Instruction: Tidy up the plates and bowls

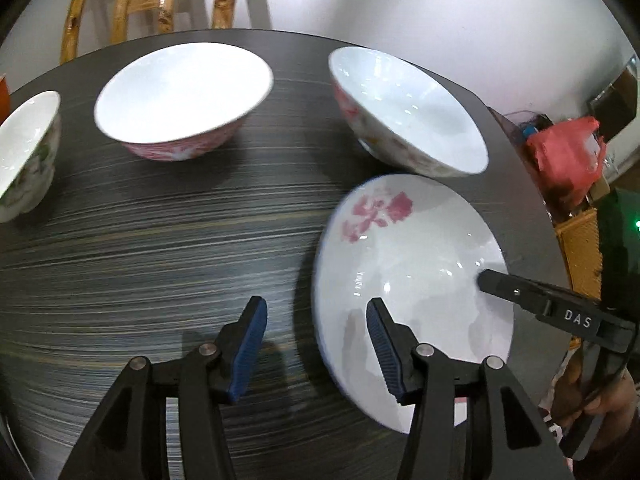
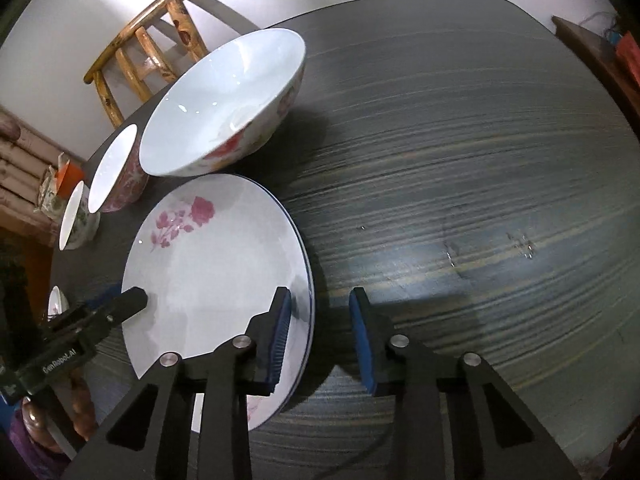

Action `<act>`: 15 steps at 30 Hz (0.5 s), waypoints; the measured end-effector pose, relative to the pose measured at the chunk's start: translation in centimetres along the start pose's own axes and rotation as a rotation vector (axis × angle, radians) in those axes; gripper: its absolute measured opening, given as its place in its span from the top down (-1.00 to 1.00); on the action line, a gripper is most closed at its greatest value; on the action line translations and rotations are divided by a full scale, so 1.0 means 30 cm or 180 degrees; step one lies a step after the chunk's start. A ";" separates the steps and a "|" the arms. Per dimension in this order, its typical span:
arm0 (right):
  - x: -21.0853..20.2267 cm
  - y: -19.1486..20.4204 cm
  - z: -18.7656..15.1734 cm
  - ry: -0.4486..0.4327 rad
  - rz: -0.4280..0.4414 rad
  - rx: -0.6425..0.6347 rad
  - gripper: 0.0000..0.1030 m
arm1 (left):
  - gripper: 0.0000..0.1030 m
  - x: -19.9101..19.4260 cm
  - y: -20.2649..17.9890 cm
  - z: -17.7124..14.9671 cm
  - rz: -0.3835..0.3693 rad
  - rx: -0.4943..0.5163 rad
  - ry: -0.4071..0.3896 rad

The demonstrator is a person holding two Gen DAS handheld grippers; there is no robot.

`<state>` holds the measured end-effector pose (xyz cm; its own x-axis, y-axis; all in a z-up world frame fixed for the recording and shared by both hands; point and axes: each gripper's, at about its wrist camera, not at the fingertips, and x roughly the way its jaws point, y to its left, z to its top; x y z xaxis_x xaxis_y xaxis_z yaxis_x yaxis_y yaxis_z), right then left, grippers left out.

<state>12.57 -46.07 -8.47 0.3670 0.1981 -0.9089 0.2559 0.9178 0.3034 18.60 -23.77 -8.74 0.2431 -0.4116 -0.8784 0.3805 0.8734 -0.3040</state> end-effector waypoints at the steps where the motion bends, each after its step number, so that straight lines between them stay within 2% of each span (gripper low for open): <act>1: 0.004 0.001 0.002 0.0023 0.0046 0.0003 0.59 | -0.03 0.004 -0.010 0.001 0.0021 0.0042 0.0006; 3: 0.010 0.007 0.001 0.0070 0.0131 -0.0012 0.72 | -0.01 0.009 -0.028 -0.002 0.0014 0.0157 0.0027; 4: 0.013 0.013 0.000 0.0084 0.0138 -0.0037 0.74 | 0.13 0.015 -0.042 -0.004 0.0009 0.0233 0.0039; 5: 0.013 0.018 0.001 0.0078 0.0126 -0.0050 0.74 | 0.46 0.021 -0.057 -0.008 0.0080 0.0320 0.0056; 6: 0.013 0.017 0.002 0.0077 0.0132 -0.0054 0.74 | 0.46 0.020 -0.068 -0.012 0.0182 0.0401 0.0015; 7: 0.013 0.015 0.003 0.0077 0.0143 -0.0058 0.73 | 0.47 0.018 -0.063 -0.012 0.0155 0.0379 0.0014; 9: 0.013 0.009 0.005 0.0060 0.0155 -0.0050 0.73 | 0.64 0.013 -0.035 -0.005 0.0065 0.0243 0.0006; 11: 0.013 0.001 0.003 0.0047 0.0199 -0.0024 0.74 | 0.69 0.004 0.003 -0.007 -0.0057 0.0115 0.0022; 15: 0.003 -0.015 -0.014 0.0042 0.0281 -0.0020 0.77 | 0.69 -0.009 0.024 -0.033 -0.0058 0.0084 -0.0024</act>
<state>12.10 -46.32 -8.81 0.3760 0.2828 -0.8824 0.2174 0.8988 0.3806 17.92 -22.76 -9.09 0.2425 -0.4295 -0.8699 0.4083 0.8586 -0.3101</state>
